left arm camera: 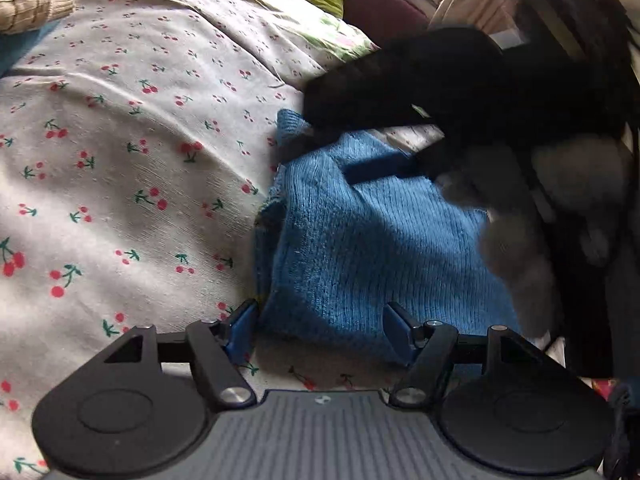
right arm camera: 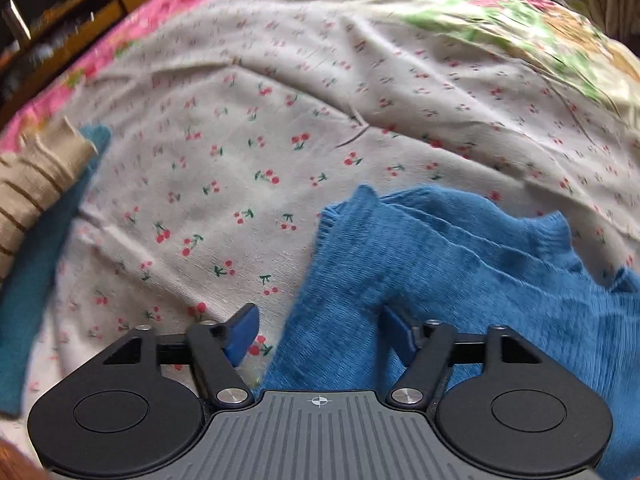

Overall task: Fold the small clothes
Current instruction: 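Grasp the sweater hem with the right gripper and lift it toward the collar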

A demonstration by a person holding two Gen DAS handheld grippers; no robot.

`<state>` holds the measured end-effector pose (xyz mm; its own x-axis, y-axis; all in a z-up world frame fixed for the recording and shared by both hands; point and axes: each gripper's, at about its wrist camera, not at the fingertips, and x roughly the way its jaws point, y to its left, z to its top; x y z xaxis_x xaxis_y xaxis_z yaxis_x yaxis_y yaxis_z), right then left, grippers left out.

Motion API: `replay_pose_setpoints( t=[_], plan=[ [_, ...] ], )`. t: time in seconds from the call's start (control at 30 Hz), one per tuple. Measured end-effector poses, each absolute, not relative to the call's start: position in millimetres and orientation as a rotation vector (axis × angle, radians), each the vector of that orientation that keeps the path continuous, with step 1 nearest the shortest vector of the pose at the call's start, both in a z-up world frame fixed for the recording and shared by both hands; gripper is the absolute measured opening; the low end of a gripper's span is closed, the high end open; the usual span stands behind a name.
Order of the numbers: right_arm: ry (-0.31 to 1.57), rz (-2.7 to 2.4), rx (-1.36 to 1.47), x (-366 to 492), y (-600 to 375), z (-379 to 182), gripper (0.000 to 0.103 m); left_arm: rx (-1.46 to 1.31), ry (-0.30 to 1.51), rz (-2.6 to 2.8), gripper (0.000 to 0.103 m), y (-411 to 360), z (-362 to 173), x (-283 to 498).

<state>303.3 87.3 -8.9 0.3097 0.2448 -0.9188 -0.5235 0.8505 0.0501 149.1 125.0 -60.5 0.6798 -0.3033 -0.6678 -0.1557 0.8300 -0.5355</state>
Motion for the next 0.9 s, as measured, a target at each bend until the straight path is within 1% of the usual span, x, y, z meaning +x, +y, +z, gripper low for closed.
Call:
replay_pose_setpoints(
  t=[0.1,0.17,0.23,0.3,0.33,0.37,0.4,0.53,0.67,0.77,0.87,0.9],
  plan=[
    [1.138,0.473,-0.427,300.2,103.8,-21.7,0.070,-0.611,0.834,-0.100,0.077,125.3,-61.6,151.5],
    [1.111,0.458,-0.501,295.5,106.8,-30.0,0.067,-0.621,0.832,-0.104,0.077,125.9,-61.6,152.3],
    [1.102,0.449,-0.508,294.0,104.1,-30.0,0.058,-0.629,0.828,-0.108,0.077,125.6,-61.5,151.7],
    [1.100,0.431,-0.497,295.6,99.5,-25.6,0.039,-0.627,0.826,-0.107,0.077,125.3,-60.7,151.1],
    [1.101,0.431,-0.481,296.1,95.8,-22.6,0.035,-0.625,0.824,-0.104,0.077,124.9,-60.2,151.2],
    [1.103,0.432,-0.459,296.6,91.3,-19.0,0.028,-0.622,0.820,-0.098,0.077,125.1,-59.7,150.4],
    [1.105,0.434,-0.429,297.2,86.5,-14.8,0.023,-0.618,0.814,-0.089,0.077,124.7,-58.8,150.0],
    [1.082,0.454,-0.308,293.9,61.6,5.9,0.019,-0.561,0.784,-0.035,0.078,120.8,-55.1,143.7],
    [1.046,0.476,-0.177,287.8,27.2,28.6,0.018,-0.483,0.743,0.003,0.086,110.4,-48.9,137.6],
    [1.021,0.489,-0.072,285.8,-4.7,42.0,0.018,-0.414,0.725,0.014,0.088,96.5,-46.5,136.9],
    [1.000,0.500,0.029,282.4,-40.9,50.2,0.018,-0.333,0.721,-0.020,0.087,77.3,-42.3,141.4],
    [0.995,0.506,0.066,282.6,-54.0,52.2,0.018,-0.311,0.724,-0.040,0.083,70.3,-39.4,144.4]
  ],
)
